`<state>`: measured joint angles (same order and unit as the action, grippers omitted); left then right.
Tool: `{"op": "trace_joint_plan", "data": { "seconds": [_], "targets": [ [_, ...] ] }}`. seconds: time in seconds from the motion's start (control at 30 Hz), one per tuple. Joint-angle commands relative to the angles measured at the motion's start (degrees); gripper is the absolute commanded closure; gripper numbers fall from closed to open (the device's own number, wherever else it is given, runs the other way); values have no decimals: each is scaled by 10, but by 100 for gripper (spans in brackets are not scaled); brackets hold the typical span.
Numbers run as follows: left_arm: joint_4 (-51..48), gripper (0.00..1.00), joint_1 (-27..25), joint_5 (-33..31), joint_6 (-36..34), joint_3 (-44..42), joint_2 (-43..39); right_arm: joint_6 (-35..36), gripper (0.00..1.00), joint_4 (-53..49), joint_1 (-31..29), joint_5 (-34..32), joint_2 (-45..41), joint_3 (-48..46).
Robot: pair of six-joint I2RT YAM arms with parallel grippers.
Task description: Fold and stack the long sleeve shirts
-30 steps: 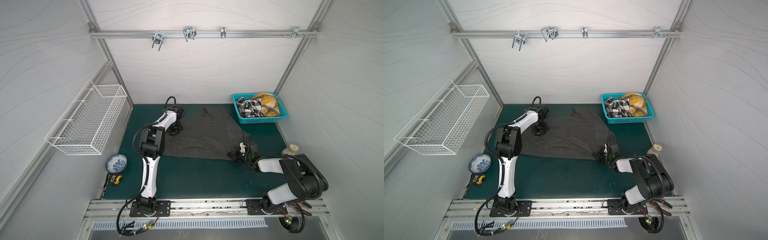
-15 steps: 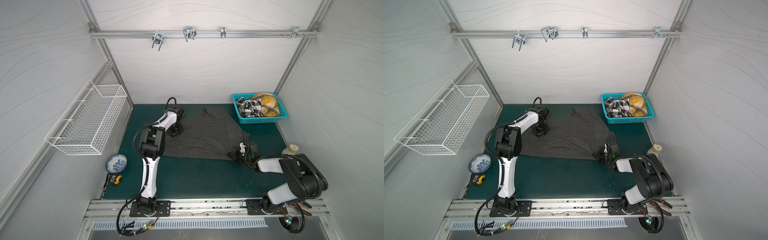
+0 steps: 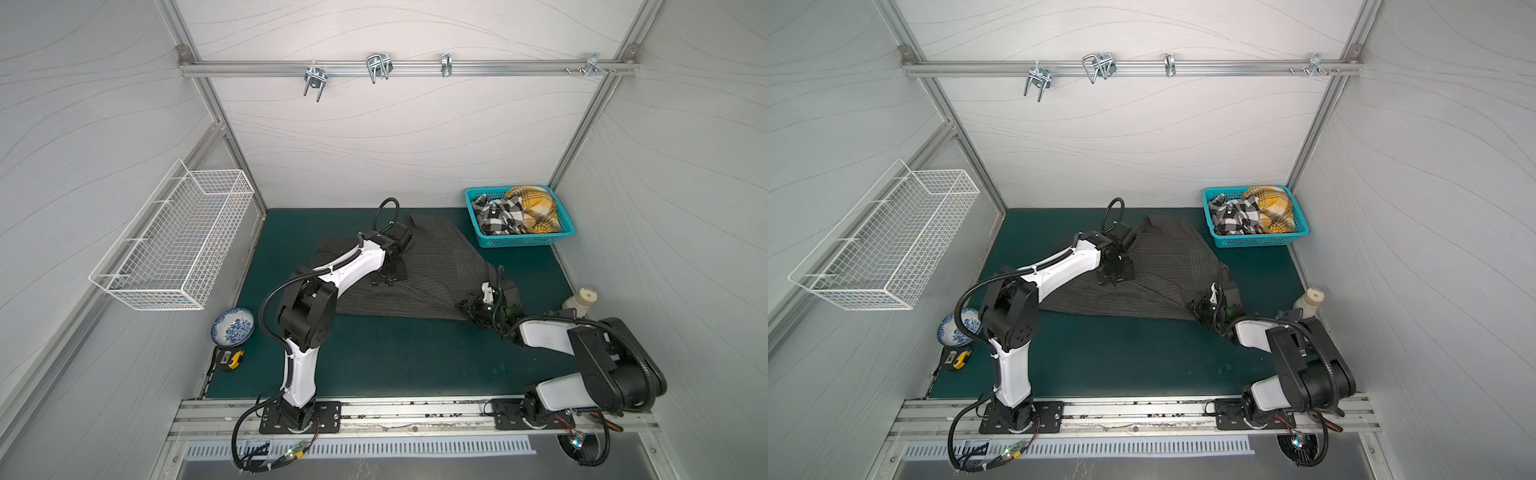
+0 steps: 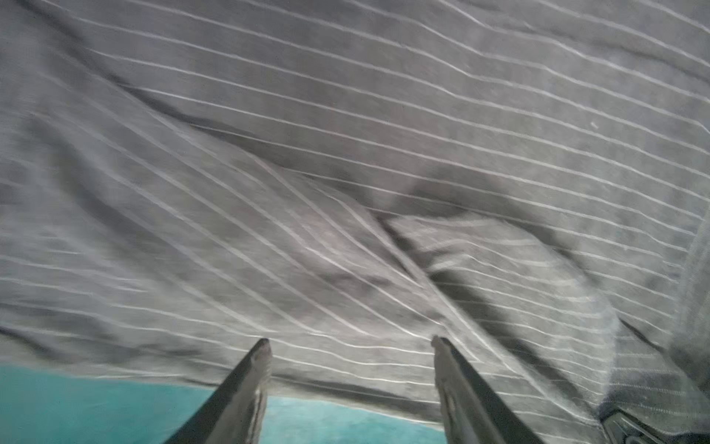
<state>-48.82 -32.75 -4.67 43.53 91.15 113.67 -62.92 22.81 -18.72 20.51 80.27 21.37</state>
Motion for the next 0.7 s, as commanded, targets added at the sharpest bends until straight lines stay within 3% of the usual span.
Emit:
{"op": "trace_joint_plan", "data": {
  "seconds": [0.0, 0.67],
  "targets": [
    [5, 33, 13, -5, 37, 22, 41, 5, 100, -26, -2, -7, -10, 3],
    [-57, 47, 47, -17, 58, 125, 142, 2, 100, -1, 3, 6, 5, -4]
  ]
}}
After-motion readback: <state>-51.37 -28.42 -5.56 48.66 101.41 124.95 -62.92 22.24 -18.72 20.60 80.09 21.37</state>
